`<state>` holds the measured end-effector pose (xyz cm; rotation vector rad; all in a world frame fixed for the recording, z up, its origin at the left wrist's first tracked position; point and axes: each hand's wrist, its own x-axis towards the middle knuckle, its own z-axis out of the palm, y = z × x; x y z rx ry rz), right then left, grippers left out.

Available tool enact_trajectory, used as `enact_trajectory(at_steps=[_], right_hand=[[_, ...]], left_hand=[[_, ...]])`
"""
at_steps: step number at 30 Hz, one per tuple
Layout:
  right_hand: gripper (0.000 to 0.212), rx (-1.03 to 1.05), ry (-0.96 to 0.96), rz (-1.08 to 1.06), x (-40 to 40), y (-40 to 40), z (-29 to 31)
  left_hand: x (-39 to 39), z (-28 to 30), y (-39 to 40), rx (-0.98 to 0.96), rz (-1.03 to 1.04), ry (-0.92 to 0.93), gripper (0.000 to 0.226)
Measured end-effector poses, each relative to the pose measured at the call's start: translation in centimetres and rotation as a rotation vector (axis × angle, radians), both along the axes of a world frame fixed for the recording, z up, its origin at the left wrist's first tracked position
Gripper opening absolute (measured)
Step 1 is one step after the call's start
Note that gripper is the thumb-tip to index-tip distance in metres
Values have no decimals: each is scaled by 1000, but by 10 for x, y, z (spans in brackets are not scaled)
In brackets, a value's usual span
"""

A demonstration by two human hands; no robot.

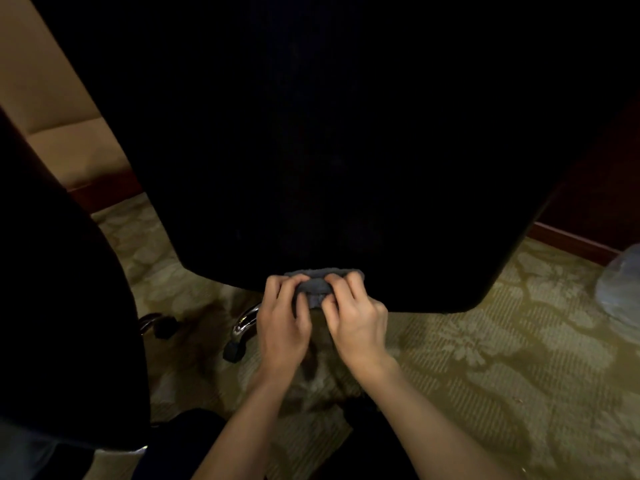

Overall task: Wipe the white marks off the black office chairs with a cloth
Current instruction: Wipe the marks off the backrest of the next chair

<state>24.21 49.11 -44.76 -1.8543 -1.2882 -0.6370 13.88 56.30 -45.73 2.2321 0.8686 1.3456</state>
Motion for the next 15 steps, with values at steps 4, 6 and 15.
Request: enact_trajectory(at_steps=[4, 6, 15], right_hand=[[26, -83, 62, 66, -34, 19, 3], [27, -70, 82, 91, -47, 34, 25], [25, -79, -56, 7, -85, 89, 136]], left_hand=[[-30, 6, 22, -80, 103, -32, 25], [-39, 30, 39, -70, 140, -88, 27], [-42, 107, 107, -12, 243, -321, 29]])
